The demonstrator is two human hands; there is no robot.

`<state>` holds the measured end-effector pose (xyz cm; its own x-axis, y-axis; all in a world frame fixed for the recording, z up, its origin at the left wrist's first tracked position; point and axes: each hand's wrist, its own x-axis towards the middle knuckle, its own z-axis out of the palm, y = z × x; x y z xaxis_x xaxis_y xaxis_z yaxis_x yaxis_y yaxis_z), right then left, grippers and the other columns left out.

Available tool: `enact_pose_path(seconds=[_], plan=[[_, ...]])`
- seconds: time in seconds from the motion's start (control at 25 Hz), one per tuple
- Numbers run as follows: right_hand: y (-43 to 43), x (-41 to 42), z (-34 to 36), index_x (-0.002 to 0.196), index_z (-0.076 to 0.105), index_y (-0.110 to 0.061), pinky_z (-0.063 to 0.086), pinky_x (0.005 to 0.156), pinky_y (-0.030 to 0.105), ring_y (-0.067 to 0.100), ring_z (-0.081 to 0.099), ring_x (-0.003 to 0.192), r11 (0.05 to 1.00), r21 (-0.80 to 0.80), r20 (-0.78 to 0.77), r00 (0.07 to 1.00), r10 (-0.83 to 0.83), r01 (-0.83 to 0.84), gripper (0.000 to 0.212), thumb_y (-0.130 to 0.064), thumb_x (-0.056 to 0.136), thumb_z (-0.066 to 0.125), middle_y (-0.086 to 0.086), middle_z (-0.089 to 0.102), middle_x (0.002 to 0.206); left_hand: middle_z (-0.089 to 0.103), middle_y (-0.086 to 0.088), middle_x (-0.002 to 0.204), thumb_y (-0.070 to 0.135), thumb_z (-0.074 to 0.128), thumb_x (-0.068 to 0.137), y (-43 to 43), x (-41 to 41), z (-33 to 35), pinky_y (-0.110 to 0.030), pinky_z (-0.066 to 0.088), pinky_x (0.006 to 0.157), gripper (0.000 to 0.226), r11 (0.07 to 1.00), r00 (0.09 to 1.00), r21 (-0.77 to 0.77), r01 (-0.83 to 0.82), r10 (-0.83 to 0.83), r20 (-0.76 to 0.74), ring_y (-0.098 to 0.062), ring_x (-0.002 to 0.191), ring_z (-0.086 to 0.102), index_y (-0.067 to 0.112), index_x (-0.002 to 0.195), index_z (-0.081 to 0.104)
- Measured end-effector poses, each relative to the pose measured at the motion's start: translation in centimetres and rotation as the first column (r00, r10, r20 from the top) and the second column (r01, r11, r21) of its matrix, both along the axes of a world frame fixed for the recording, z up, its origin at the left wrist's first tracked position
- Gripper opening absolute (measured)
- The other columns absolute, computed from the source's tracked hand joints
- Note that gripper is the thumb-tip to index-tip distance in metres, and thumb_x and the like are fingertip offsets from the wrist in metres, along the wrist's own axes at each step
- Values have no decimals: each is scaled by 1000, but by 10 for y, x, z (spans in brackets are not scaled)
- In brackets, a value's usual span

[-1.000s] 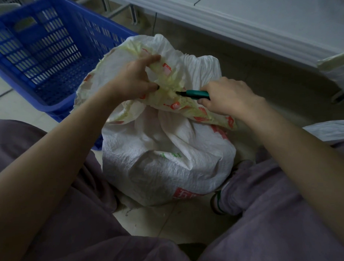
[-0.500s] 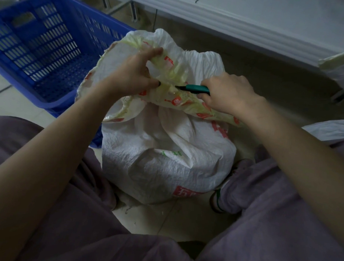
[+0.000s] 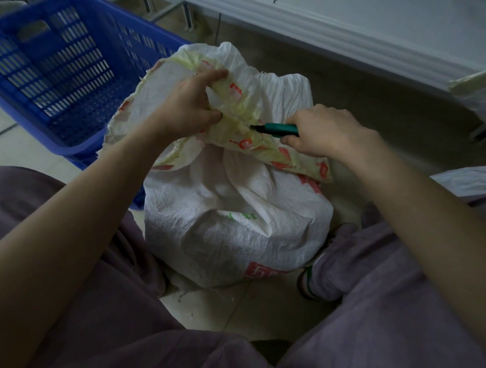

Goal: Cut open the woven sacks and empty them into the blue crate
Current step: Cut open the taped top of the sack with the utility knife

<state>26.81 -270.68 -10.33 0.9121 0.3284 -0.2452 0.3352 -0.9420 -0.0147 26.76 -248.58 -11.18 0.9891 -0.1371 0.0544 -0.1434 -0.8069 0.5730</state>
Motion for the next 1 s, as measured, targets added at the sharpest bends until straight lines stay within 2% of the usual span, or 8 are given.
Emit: enact_pose_path(seconds=[0.24,0.4,0.44,0.52,0.6,0.68,0.8,1.0], plan=[[-13,7,11,110,60,-20,40,54,29,14,54,62,1000,-12,-74,997,-9,8,30,-43,94,52,-1,55,73,42,-9,139,11,61,83,-3,4,-3,-45,41,102,66,1000,1000,27,2,-2,16,-28,121,47,21,143,34],[-34,3,16,110,63,-26,41,61,28,14,55,64,981,-194,-99,995,-17,-2,32,-49,89,56,-5,55,73,38,-10,142,12,60,84,22,10,-2,-48,45,97,66,989,988,-9,-145,145,59,-29,122,47,21,143,32],[-42,3,19,109,63,-28,41,61,28,14,56,62,989,-142,-86,995,-48,36,30,-49,88,57,-6,55,71,35,-9,144,11,60,84,31,11,4,-46,47,95,66,980,979,-21,-198,199,44,-28,122,47,22,143,31],[-56,7,26,105,62,-29,46,61,29,17,60,60,977,162,-37,991,-132,136,26,-48,90,55,-4,59,69,29,-6,147,9,59,85,37,8,10,-36,51,84,69,975,975,-27,-220,220,-24,-25,120,48,24,144,28],[-54,12,28,104,60,-22,51,62,33,21,61,63,893,412,11,979,-203,181,27,-45,92,54,3,62,77,35,-8,141,7,59,86,26,-1,11,-23,50,64,69,984,986,-83,-160,155,-60,-22,105,56,23,145,27],[-39,13,23,102,55,-20,50,55,28,18,60,63,812,551,-17,976,-218,191,26,-42,90,59,5,61,84,37,1,129,6,59,87,12,-13,11,-18,51,51,69,979,993,-169,-110,101,-60,-13,84,58,22,145,26],[-20,11,13,98,56,-14,51,53,27,17,63,67,792,582,-29,978,-206,184,39,-43,78,73,4,62,88,32,8,127,7,60,87,11,-22,15,-13,53,55,66,967,996,-243,-82,83,-6,-6,75,55,20,144,28],[0,10,12,111,56,-13,50,82,34,19,61,94,822,554,-71,991,-111,131,51,-34,72,81,2,62,106,40,7,122,5,59,88,18,-24,30,-10,51,60,61,853,980,-497,-160,196,22,-1,80,57,18,141,34]])
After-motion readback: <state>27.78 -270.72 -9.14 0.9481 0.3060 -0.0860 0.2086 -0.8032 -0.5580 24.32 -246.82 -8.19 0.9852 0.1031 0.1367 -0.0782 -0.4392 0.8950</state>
